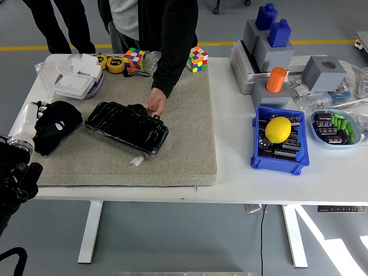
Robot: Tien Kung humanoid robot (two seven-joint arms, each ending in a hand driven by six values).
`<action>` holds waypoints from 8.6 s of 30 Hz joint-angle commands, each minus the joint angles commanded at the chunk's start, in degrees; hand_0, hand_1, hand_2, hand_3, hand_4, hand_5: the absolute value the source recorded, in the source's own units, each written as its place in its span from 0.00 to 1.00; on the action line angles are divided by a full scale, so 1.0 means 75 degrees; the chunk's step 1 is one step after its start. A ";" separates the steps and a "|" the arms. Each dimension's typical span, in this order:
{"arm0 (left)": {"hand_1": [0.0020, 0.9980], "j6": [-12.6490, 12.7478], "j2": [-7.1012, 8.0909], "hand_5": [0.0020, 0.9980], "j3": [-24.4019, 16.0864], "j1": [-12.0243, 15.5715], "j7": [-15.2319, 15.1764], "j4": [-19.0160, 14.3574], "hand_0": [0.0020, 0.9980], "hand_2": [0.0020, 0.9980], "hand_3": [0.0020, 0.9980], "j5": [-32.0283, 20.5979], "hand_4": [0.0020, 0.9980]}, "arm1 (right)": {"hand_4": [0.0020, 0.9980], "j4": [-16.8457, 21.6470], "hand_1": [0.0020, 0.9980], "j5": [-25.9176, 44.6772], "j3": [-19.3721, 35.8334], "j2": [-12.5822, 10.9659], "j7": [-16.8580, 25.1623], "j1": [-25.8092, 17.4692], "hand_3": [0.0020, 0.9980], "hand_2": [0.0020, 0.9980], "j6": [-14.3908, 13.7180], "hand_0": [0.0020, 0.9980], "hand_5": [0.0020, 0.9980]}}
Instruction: Pick the rag up,wipe the panel,place it on the desk
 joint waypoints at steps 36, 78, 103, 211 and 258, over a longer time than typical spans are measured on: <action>0.23 0.0432 -0.0302 0.00 0.1330 0.0029 -0.0300 -0.1259 0.24 0.28 0.55 -0.0438 0.67 | 0.89 0.0010 0.56 0.0046 -0.0122 -0.0017 0.0026 -0.0019 0.52 0.49 -0.0008 0.54 0.36; 0.23 0.0424 -0.0346 0.00 0.2746 0.0141 -0.0190 -0.1908 0.24 0.27 0.55 -0.0937 0.67 | 0.89 0.0123 0.56 0.0266 -0.0323 0.0006 0.0036 -0.0021 0.52 0.49 0.0007 0.54 0.36; 0.22 0.0460 -0.0421 0.00 0.4881 0.0324 -0.0123 -0.2965 0.24 0.27 0.55 -0.1619 0.67 | 0.90 0.0166 0.56 0.0291 -0.0383 0.0003 0.0045 -0.0039 0.52 0.49 0.0034 0.54 0.37; 0.22 0.1850 -0.0317 0.00 0.5172 -0.0327 -0.1020 -0.1412 0.23 0.27 0.55 -0.2737 0.67 | 0.90 0.0240 0.56 0.0519 -0.0660 -0.0036 0.0053 -0.0017 0.52 0.49 0.0026 0.54 0.36; 0.22 0.2232 -0.0272 0.00 0.5013 -0.0418 -0.1388 -0.0765 0.23 0.27 0.55 -0.3222 0.67 | 0.90 0.0293 0.56 0.0596 -0.0677 -0.0018 0.0066 -0.0016 0.52 0.49 0.0043 0.54 0.36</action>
